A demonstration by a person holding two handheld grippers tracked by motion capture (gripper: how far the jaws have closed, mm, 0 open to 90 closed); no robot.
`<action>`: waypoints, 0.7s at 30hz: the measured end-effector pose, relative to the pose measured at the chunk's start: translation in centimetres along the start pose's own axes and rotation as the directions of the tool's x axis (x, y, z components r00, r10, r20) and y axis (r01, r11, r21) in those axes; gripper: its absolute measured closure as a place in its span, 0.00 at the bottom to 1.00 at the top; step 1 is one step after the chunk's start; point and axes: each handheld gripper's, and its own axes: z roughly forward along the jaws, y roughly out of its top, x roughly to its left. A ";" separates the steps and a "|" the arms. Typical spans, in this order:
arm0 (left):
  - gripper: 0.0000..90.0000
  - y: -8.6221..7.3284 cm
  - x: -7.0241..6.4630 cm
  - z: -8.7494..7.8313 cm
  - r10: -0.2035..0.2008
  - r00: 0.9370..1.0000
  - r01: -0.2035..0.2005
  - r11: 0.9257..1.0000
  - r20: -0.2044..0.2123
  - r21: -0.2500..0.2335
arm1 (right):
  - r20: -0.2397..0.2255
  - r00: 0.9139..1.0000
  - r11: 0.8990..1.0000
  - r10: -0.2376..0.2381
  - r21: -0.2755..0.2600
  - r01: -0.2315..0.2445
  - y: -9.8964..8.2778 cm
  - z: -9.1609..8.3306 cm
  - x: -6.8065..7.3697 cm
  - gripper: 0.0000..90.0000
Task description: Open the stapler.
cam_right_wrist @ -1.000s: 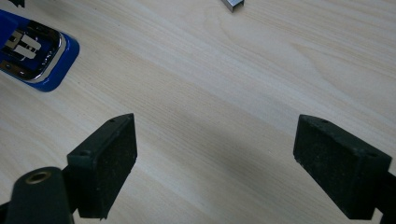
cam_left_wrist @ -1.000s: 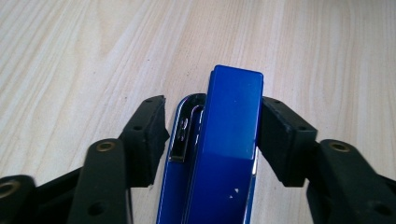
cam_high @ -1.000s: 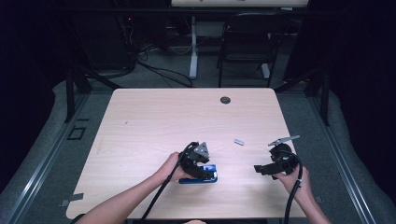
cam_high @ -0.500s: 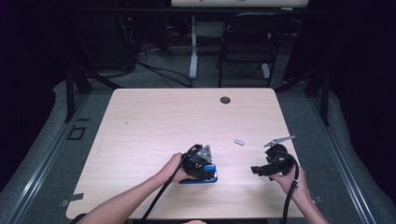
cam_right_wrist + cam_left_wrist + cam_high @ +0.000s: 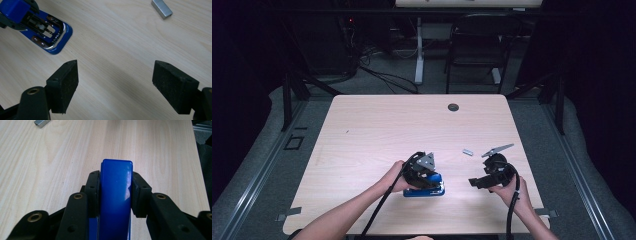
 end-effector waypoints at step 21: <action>0.73 -0.3 0.1 -0.9 0.020 1.000 -0.020 0.999 0.008 -0.026 | -0.197 0.972 0.992 -0.128 -0.028 0.125 4.1 4.4 5.1 0.91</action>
